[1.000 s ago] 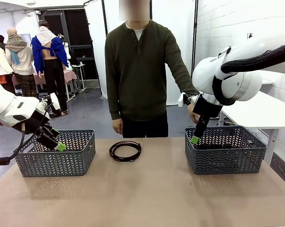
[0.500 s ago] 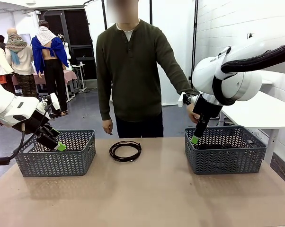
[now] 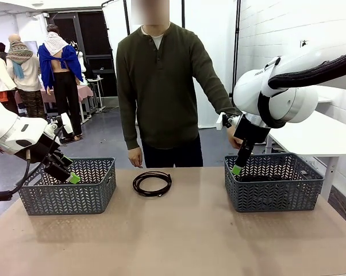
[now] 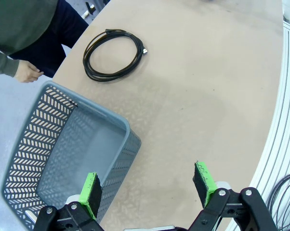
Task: Organize the cables according to human instructions.
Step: Pick up a bundle of cables and place it in the basket indicated by the human.
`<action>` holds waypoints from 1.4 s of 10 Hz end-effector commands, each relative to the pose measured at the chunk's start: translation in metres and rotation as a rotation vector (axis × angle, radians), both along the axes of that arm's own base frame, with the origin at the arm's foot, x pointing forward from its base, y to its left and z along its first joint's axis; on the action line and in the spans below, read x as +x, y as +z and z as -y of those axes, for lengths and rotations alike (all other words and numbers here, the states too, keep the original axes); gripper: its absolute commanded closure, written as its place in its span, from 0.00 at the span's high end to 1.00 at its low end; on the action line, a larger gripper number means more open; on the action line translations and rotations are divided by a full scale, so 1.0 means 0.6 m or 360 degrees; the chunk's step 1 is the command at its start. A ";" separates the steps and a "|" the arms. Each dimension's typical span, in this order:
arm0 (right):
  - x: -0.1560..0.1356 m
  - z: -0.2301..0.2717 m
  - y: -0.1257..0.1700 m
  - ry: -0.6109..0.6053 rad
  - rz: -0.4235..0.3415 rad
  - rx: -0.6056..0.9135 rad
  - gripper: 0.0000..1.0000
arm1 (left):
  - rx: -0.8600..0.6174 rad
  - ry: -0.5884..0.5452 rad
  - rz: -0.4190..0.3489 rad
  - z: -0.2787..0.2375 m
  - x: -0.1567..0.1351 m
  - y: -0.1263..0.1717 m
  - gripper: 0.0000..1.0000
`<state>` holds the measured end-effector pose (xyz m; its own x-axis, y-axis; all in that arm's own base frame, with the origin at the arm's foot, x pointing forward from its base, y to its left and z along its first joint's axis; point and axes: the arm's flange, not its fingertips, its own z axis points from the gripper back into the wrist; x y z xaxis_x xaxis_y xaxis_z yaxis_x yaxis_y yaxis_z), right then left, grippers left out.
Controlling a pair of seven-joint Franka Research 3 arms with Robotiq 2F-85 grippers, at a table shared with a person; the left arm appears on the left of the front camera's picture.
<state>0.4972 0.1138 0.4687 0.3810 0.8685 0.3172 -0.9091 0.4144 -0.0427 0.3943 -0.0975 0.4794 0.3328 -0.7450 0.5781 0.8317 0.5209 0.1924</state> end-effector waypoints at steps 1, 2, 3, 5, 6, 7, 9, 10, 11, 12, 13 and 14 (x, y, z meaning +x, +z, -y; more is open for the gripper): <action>0.001 0.000 0.001 -0.0006 0.0007 -0.0002 1.00 | -0.0018 0.0000 -0.0009 -0.004 -0.004 -0.005 1.00; 0.000 0.000 0.000 0.0000 0.0000 0.0000 1.00 | -0.0018 0.0000 -0.0009 -0.004 -0.004 -0.005 1.00; 0.001 -0.023 0.011 -0.0050 -0.0025 -0.0028 1.00 | -0.0018 0.0000 -0.0009 -0.004 -0.004 -0.005 1.00; 0.016 -0.078 0.040 -0.0166 -0.0090 -0.0016 1.00 | -0.0018 0.0000 -0.0009 -0.004 -0.004 -0.005 1.00; 0.026 -0.109 0.045 -0.0268 -0.0188 -0.0005 1.00 | -0.0018 0.0000 -0.0009 -0.004 -0.004 -0.005 1.00; 0.036 -0.139 0.050 -0.0356 -0.0255 -0.0020 1.00 | -0.0018 0.0000 -0.0009 -0.004 -0.004 -0.005 1.00; 0.062 -0.199 0.052 -0.0522 -0.0331 -0.0054 1.00 | -0.0018 0.0000 -0.0009 -0.004 -0.004 -0.005 1.00; 0.089 -0.231 0.053 -0.0633 -0.0378 -0.0029 1.00 | -0.0018 0.0000 -0.0009 -0.004 -0.004 -0.005 1.00; 0.095 -0.252 0.039 -0.0705 -0.0378 -0.0025 1.00 | -0.0018 0.0000 -0.0009 -0.004 -0.004 -0.005 1.00; 0.105 -0.274 0.032 -0.0774 -0.0356 -0.0017 1.00 | -0.0018 0.0000 -0.0009 -0.004 -0.004 -0.005 1.00; 0.115 -0.291 0.024 -0.0835 -0.0342 0.0015 1.00 | -0.0018 0.0000 -0.0009 -0.004 -0.004 -0.005 1.00; 0.123 -0.307 0.013 -0.0872 -0.0340 0.0019 1.00 | -0.0018 0.0000 -0.0009 -0.004 -0.004 -0.005 1.00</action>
<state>0.5633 0.2877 0.4784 0.8122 0.5525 0.1874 -0.5798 0.8000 0.1543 0.3943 -0.0976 0.4794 0.3327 -0.7451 0.5780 0.8317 0.5207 0.1926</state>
